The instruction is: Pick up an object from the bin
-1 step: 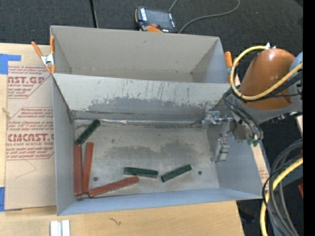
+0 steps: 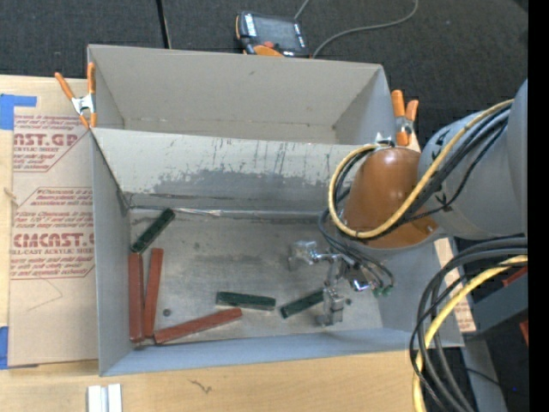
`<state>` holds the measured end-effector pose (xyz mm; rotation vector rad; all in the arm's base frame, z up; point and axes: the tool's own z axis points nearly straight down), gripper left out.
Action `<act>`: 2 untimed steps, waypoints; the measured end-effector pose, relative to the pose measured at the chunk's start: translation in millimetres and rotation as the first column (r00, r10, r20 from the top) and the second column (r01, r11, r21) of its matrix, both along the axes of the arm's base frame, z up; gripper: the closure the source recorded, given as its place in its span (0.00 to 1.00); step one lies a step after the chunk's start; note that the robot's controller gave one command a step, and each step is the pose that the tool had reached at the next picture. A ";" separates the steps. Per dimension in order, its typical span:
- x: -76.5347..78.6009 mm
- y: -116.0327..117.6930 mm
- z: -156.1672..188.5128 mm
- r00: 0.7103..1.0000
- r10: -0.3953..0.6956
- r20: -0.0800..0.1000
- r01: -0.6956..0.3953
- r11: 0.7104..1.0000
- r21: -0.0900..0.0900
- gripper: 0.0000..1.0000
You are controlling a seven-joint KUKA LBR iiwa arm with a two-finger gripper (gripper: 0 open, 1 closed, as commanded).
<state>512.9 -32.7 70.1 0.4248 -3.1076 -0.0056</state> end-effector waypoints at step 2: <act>17.8 -9.8 137.4 0.999 0.030 0.016 -0.029 1.000 -0.004 1.00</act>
Offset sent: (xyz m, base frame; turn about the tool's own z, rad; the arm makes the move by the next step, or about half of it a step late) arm 0.0000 0.0000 0.0000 0.0000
